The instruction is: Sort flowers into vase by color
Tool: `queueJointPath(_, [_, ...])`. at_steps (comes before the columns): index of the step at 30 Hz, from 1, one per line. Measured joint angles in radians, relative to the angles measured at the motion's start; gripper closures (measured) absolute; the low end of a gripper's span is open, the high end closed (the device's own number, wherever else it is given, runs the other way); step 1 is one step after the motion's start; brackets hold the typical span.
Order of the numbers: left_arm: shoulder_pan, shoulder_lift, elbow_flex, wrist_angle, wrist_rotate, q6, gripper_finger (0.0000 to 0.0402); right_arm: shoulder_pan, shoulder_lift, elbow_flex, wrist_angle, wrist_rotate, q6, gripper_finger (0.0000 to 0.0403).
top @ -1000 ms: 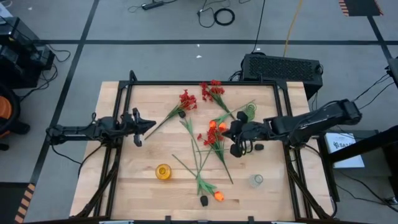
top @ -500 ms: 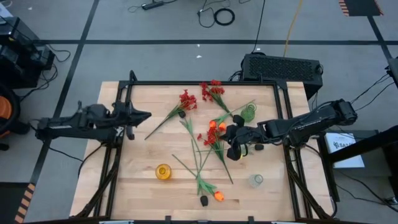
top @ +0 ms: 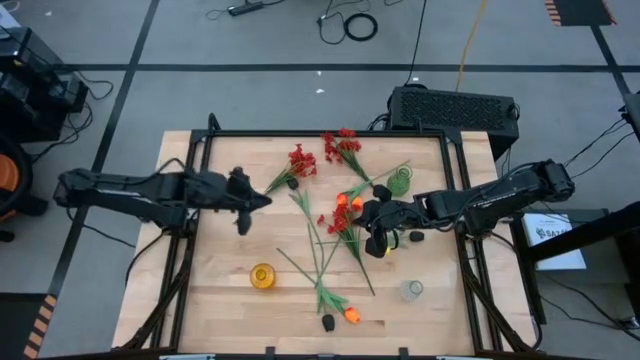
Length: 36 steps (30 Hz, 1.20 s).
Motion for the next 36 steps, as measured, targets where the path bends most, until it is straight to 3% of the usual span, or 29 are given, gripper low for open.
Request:
queueJointPath(5, [-0.005, 0.070, -0.009, -0.065, -0.204, -0.064, 0.0372, 0.000, 0.000, 0.000, 0.000, 0.001, 0.001, 0.0403])
queueJointPath(9, [0.001, 0.117, -0.010, -0.071, -0.205, -0.122, 0.0343, 0.000, 0.004, 0.000, -0.005, -0.004, 0.010, 0.0403])
queueJointPath(18, [-0.003, 0.199, -0.009, -0.073, -0.188, -0.099, 0.0283, 0.004, 0.161, 0.000, -0.121, -0.159, 0.013, 0.0379])
queueJointPath(29, [-0.003, 0.224, -0.009, -0.044, -0.183, -0.099, 0.0276, 0.014, 0.219, -0.001, -0.277, -0.203, -0.018, 0.0270])
queueJointPath(36, [-0.003, 0.224, -0.009, -0.009, -0.174, -0.097, 0.0276, -0.002, 0.253, -0.001, -0.263, -0.179, -0.068, 0.0241])
